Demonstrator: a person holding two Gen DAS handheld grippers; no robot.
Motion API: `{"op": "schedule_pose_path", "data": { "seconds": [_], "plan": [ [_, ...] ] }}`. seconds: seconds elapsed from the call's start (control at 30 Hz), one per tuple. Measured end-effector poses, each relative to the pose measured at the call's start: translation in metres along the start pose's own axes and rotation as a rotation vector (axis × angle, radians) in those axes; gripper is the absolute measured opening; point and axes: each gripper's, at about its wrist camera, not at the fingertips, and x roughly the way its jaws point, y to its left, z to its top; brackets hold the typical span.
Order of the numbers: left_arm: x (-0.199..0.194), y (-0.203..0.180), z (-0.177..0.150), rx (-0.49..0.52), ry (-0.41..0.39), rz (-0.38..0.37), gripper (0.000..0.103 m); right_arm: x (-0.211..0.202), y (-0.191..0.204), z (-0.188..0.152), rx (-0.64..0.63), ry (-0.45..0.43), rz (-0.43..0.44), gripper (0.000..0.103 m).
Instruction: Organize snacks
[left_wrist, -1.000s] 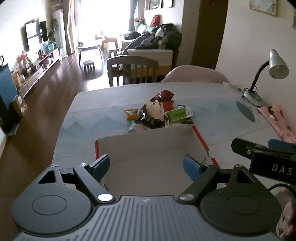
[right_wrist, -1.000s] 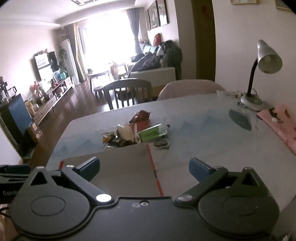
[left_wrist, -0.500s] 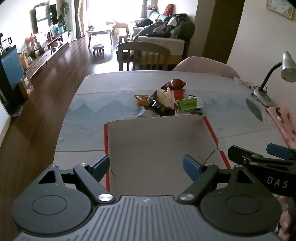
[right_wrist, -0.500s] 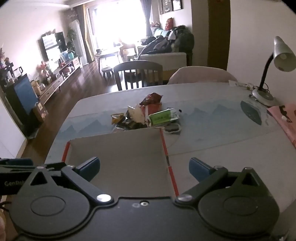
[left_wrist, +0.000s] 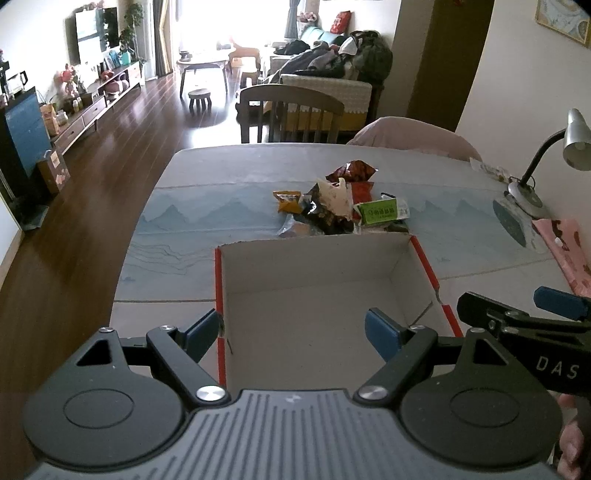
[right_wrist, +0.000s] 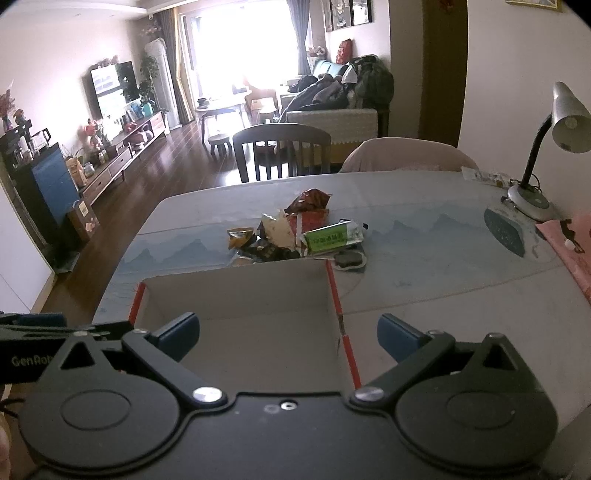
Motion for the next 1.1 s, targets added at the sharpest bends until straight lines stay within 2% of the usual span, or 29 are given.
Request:
{"op": "schedule_pose_path", "data": {
  "seconds": [1.1],
  "plan": [
    [-0.0034,0.0058,0.0000,0.010,0.007,-0.016,0.086,0.0020,0.0012,-0.0005,0.013,0.006,-0.009,0.103]
  ]
}}
